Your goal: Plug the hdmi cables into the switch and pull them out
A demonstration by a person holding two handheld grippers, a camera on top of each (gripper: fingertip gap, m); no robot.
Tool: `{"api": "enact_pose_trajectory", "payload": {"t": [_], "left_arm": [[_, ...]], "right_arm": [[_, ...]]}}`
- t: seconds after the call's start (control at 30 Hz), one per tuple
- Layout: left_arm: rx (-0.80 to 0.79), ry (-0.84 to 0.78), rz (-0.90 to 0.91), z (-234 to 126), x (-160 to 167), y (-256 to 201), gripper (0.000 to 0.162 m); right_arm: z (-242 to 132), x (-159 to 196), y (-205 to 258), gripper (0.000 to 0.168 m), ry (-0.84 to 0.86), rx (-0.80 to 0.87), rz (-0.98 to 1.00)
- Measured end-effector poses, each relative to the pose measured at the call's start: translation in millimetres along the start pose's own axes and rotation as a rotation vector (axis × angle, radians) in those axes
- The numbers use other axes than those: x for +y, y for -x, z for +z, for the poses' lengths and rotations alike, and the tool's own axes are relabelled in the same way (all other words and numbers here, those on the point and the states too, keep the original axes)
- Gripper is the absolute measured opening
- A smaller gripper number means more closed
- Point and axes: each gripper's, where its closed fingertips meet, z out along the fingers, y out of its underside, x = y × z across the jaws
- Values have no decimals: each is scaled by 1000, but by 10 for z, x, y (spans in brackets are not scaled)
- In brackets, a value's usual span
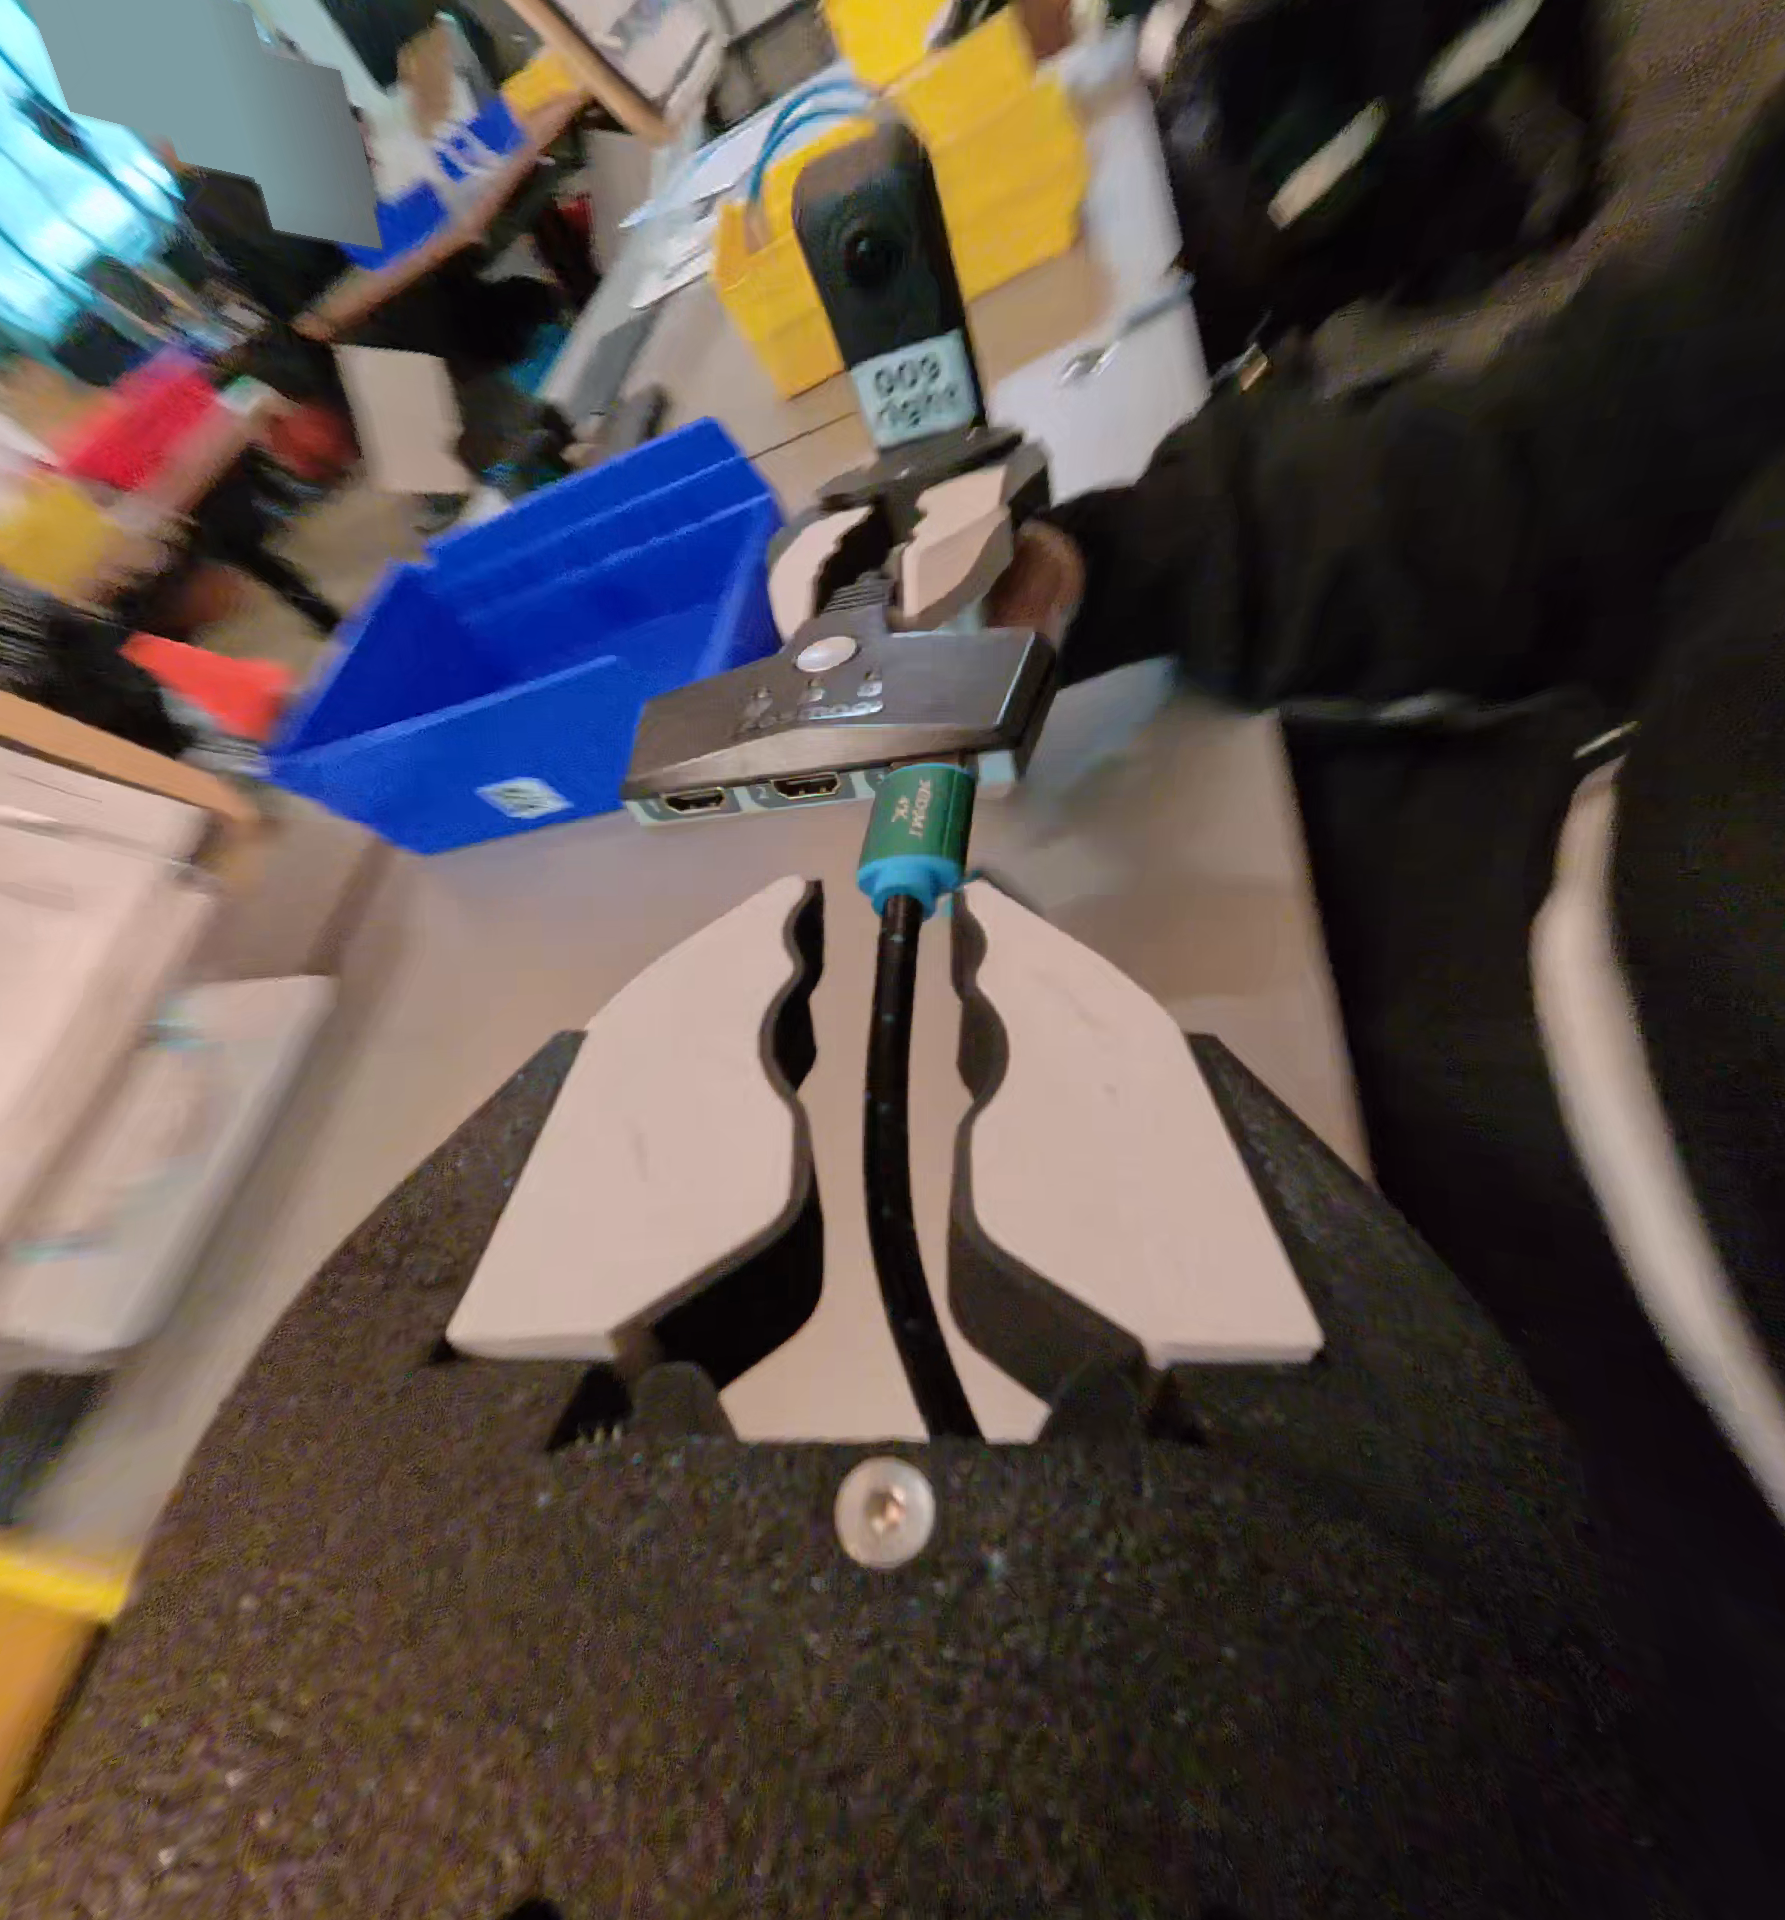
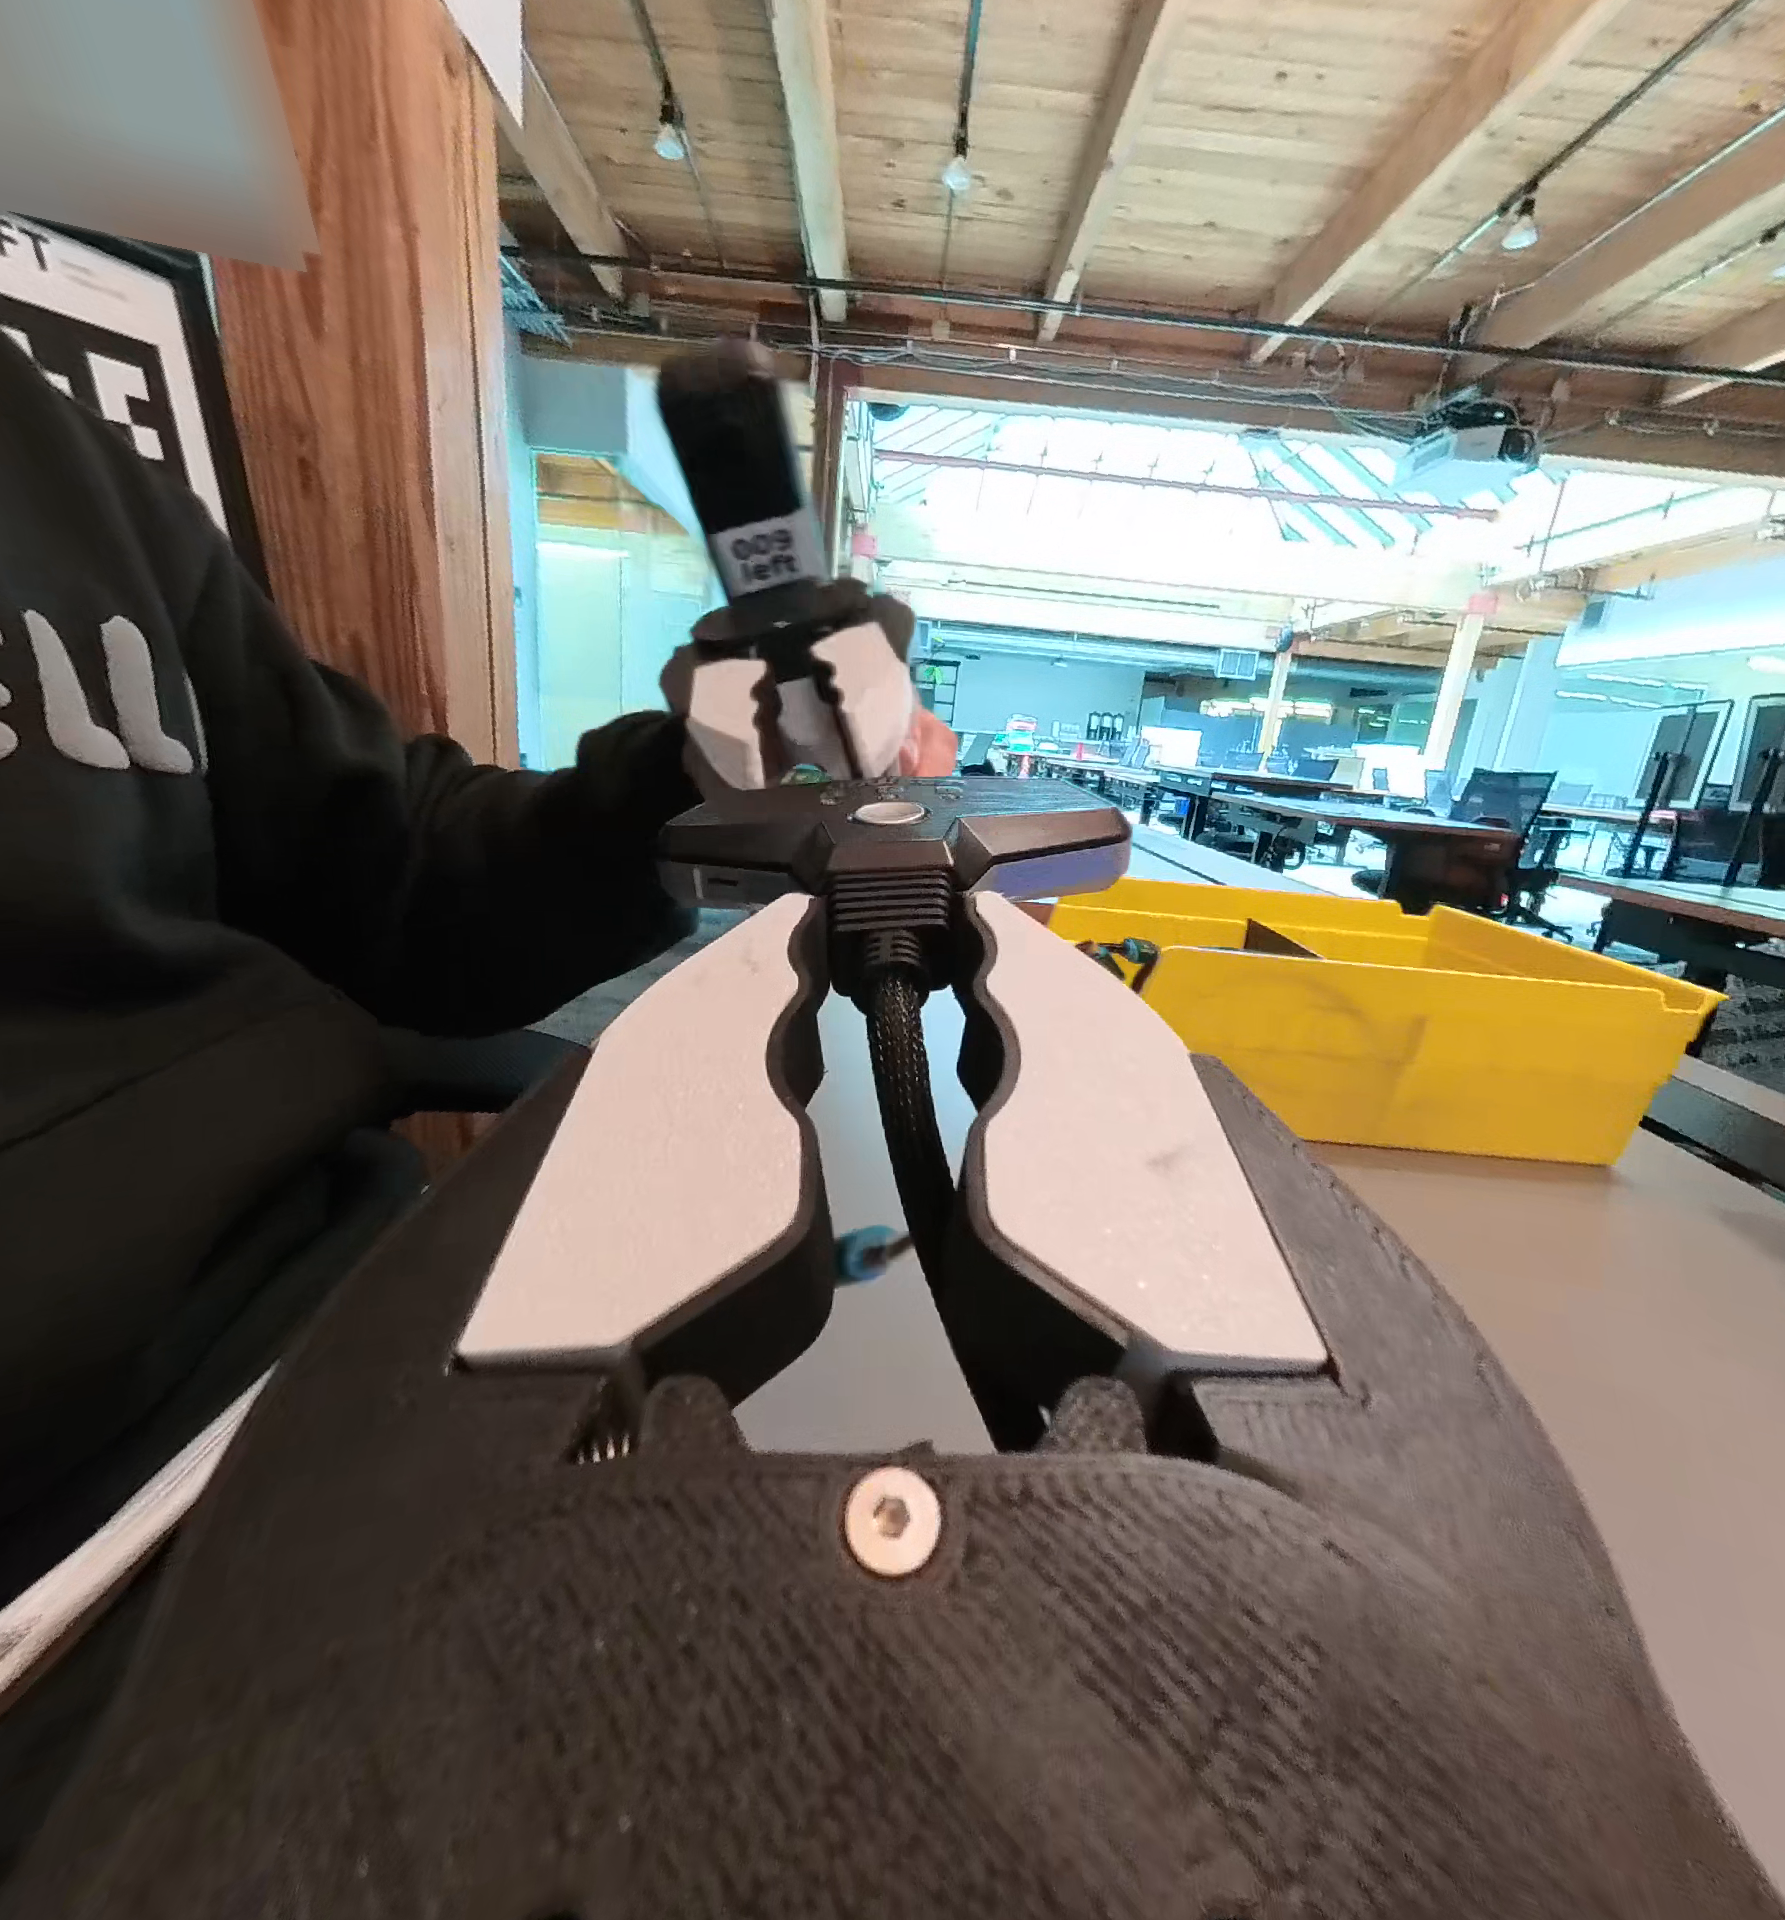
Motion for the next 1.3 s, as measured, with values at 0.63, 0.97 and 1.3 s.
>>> {"api": "enact_pose_trajectory", "payload": {"t": [0.63,0.97,1.3], "left_arm": [[103,-86,-198,150,151,-51,23],[117,75,-148,152,338,-79,21],[88,48,-95,171,279,-32,21]], "right_arm": [[35,139,-39,23,39,21,-2],[68,309,-44,24,149,38,-13],[38,286,-72,24,104,51,-26]]}}
